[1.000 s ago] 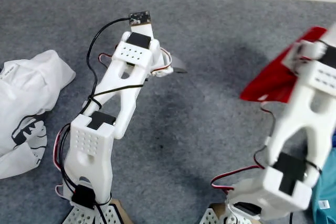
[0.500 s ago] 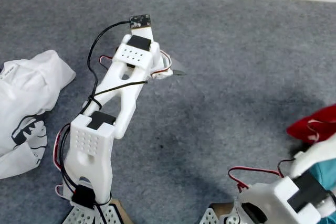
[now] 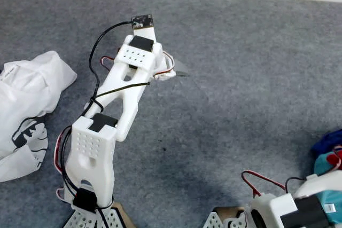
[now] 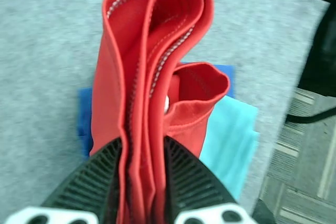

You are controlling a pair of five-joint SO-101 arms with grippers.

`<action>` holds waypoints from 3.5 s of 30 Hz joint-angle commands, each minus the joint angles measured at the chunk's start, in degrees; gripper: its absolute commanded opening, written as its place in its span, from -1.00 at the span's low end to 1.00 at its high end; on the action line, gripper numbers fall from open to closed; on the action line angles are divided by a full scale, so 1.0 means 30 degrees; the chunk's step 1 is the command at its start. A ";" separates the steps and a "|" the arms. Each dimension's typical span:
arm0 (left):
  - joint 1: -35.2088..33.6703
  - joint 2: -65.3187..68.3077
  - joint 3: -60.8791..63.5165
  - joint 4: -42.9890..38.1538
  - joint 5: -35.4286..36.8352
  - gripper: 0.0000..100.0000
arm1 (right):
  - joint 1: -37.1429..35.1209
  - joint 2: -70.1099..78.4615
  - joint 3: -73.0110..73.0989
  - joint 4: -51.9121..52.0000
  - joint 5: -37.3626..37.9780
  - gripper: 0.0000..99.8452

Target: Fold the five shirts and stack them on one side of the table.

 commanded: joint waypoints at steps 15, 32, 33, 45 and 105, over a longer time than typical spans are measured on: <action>0.0132 -0.0103 -0.0073 -0.0205 0.0117 -0.09 | 0.3795 -0.1187 0.8952 -0.6315 0.5128 -0.91; 0.0249 0.1040 -0.0278 -0.0557 0.0117 -0.09 | 0.3062 -0.3238 0.7370 -0.6227 0.4044 -0.53; 0.0249 0.1040 -0.0278 -0.0557 0.0117 -0.09 | 0.3004 -0.3297 0.7487 -0.6198 0.3780 -0.61; 0.0220 0.1040 -0.0278 -0.0586 0.0117 -0.09 | 0.4615 -0.3443 1.4256 -1.1238 0.4161 -0.95; -1.8652 -0.4938 -0.4293 0.7267 -0.4835 -0.09 | -2.5978 -0.3590 2.1993 -1.3875 -0.3048 -0.94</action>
